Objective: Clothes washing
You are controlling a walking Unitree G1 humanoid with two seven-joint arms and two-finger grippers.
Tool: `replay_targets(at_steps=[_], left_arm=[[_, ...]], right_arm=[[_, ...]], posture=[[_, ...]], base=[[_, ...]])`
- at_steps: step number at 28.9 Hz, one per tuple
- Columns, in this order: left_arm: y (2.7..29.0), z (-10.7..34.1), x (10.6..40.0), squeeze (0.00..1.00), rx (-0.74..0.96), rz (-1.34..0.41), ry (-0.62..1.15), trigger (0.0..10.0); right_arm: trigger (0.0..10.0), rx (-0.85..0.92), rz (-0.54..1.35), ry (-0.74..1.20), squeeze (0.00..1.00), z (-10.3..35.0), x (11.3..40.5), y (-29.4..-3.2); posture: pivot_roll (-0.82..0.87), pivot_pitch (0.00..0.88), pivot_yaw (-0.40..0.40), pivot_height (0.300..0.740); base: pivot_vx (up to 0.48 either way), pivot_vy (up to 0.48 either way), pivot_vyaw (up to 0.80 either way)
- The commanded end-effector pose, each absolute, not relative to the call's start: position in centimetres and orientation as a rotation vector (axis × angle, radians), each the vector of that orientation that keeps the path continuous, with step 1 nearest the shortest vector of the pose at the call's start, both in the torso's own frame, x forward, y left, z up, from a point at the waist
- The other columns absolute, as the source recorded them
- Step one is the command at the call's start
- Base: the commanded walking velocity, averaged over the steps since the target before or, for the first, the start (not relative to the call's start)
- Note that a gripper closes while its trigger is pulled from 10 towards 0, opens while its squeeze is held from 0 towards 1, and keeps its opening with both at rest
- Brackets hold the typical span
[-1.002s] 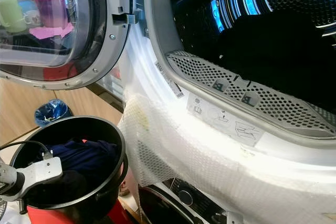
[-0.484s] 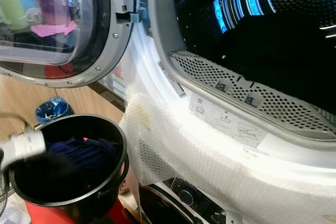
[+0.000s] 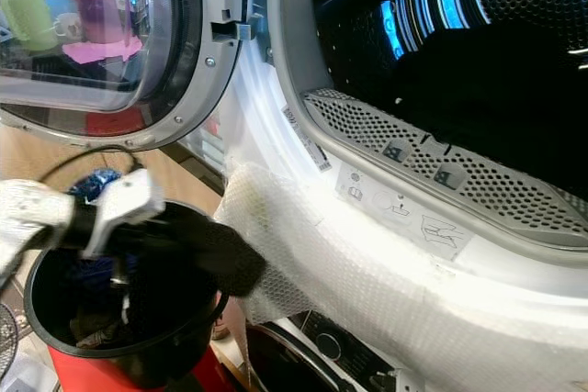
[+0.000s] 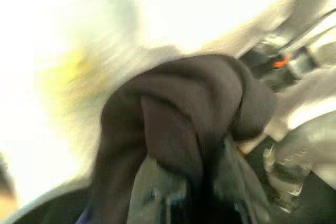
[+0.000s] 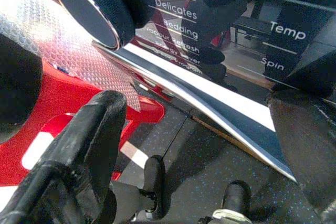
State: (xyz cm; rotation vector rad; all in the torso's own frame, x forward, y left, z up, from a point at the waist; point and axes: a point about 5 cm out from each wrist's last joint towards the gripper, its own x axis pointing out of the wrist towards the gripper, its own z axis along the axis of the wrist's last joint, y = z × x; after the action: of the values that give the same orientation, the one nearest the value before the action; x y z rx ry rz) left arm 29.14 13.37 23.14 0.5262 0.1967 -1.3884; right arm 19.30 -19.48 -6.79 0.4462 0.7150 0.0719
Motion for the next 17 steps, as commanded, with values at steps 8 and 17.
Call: replay_targets(at_steps=[8,17], left_arm=[[6.6,24.9,27.9,0.0,0.463,-1.678,0.023,0.0],[2.2,26.3,26.7,0.0,0.335,-1.842,-0.098,0.0]], right_arm=[[10.0,0.438,0.081,0.68,0.0,-6.2,20.3,-19.3],[10.0,0.433,0.08,0.682,0.0,-6.3,20.2,-19.3]], posture=[[0.35,0.04,-0.062,0.74],[0.33,0.045,-0.057,0.74]], base=[[0.0,0.0,0.0],[0.0,0.0,0.0]])
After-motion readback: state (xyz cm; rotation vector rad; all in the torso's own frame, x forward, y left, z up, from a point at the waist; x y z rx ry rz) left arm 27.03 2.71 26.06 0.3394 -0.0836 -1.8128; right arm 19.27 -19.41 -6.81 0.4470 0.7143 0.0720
